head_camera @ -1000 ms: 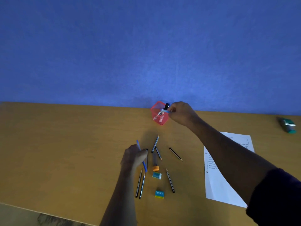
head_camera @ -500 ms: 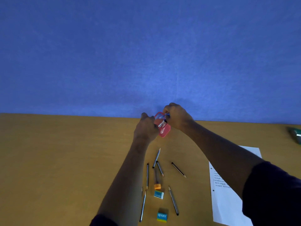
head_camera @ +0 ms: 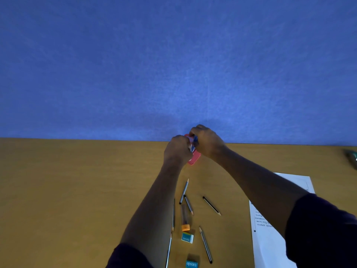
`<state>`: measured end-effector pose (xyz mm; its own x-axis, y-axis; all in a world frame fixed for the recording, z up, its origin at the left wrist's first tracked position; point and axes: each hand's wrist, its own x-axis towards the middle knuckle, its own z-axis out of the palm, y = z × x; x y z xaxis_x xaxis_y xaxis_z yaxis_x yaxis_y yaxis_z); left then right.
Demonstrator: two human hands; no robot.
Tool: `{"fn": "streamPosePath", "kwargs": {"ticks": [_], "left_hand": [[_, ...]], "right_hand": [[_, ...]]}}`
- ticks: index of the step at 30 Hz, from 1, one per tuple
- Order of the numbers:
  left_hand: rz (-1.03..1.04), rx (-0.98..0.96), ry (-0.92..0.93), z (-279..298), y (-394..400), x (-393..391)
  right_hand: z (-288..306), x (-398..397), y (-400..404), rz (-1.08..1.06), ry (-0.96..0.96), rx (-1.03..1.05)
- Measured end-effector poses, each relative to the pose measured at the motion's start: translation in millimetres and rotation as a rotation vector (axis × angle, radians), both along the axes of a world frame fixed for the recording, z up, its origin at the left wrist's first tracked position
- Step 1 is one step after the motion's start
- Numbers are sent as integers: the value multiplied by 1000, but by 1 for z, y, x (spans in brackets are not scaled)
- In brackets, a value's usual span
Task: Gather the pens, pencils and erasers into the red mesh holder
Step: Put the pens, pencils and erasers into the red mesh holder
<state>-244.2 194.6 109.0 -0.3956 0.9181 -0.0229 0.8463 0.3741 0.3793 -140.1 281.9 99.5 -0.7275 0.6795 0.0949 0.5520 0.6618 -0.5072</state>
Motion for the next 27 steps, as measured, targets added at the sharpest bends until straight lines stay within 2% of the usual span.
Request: {"fn": "streamPosePath", "kwargs": {"ticks": [7, 11, 16, 27], "left_hand": [[38, 6, -32, -13, 11, 3], [63, -9, -77, -21, 13, 3], [102, -35, -156, -31, 13, -1], [206, 60, -285, -40, 11, -1]], "right_hand": [[-3, 4, 5, 34, -71, 7], [-4, 11, 9, -17, 2, -34], [-10, 15, 14, -73, -132, -88], [-22, 13, 14, -124, -18, -172]]}}
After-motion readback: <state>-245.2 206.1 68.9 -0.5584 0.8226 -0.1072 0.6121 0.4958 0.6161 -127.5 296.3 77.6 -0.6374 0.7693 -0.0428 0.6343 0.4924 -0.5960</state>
